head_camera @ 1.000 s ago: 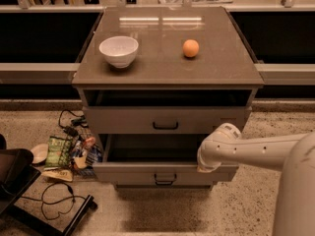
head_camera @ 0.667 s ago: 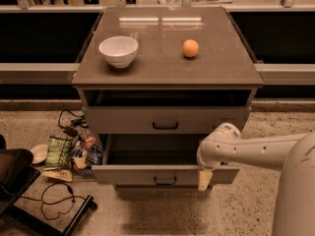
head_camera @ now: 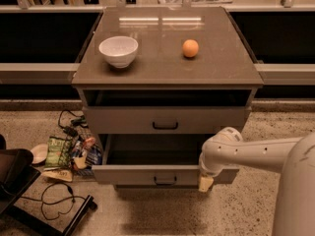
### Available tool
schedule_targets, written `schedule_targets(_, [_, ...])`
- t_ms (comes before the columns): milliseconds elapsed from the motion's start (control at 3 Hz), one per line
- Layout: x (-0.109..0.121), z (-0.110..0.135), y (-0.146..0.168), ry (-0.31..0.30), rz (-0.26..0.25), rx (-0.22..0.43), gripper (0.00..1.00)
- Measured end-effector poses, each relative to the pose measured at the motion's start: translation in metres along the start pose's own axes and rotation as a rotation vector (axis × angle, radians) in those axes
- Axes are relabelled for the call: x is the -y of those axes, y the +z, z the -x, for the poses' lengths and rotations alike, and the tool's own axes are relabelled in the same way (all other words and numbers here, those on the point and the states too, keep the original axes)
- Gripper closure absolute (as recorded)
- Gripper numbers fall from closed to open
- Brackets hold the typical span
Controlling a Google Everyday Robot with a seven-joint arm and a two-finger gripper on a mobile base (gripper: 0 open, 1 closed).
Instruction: Open middle drawer
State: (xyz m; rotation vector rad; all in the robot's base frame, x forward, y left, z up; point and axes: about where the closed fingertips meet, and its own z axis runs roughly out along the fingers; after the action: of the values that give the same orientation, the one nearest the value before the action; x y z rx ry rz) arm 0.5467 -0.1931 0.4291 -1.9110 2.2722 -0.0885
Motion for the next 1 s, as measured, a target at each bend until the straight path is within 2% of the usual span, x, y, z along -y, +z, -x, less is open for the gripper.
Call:
schedule_targets(333, [-0.0488, -0.0152, -0.0141, 0.085, 0.09, -0.046, 0.56])
schedule_targets(667, [-0.0486, -0.0151, -0.014, 0.085, 0.09, -0.046, 0.79])
schedule_targets(1000, [-0.0498, -0.0153, -0.013, 0.084, 0.093, -0.047, 0.76])
